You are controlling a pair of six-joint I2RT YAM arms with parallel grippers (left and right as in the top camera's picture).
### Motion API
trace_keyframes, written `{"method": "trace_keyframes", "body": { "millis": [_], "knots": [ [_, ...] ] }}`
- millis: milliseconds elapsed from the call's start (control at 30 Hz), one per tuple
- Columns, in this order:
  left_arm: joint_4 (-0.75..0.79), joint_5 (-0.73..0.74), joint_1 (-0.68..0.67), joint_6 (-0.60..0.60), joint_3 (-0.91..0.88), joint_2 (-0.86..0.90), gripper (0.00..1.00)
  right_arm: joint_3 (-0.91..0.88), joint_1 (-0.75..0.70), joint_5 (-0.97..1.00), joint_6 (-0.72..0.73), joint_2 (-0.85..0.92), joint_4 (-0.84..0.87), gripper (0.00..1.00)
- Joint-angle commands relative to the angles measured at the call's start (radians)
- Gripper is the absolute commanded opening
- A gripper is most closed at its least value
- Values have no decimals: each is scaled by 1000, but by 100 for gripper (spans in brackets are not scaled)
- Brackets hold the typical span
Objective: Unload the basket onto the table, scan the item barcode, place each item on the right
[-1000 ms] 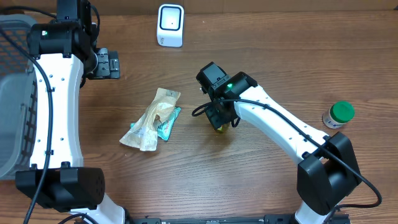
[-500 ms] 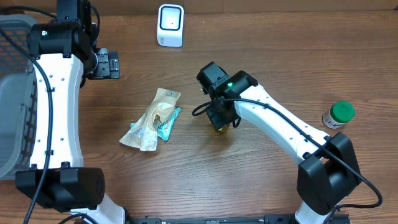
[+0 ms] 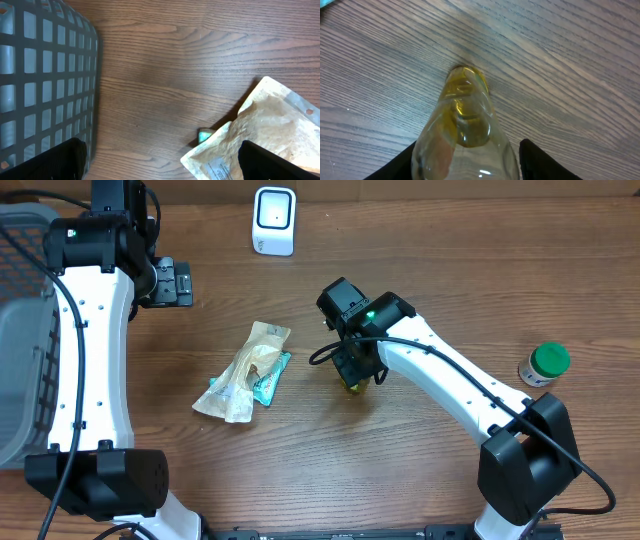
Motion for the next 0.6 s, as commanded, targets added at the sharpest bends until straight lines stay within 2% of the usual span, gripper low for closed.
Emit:
{"method": "trace_keyframes", "body": {
  "millis": [0,100,333,567],
  "knots": [
    [0,-10,-2,7,12,1,100,19,-4,10,-1,1,0,49],
    [0,-10,-2,7,12,1,100,19,-4,10,-1,1,-3,35],
    [2,-10,-2,7,12,1,100,19,-4,-20,-1,1,-3,35],
    [1,-10,-2,7,12,1,100,64,-4,-122,3,-34,-5,27]
  ]
}}
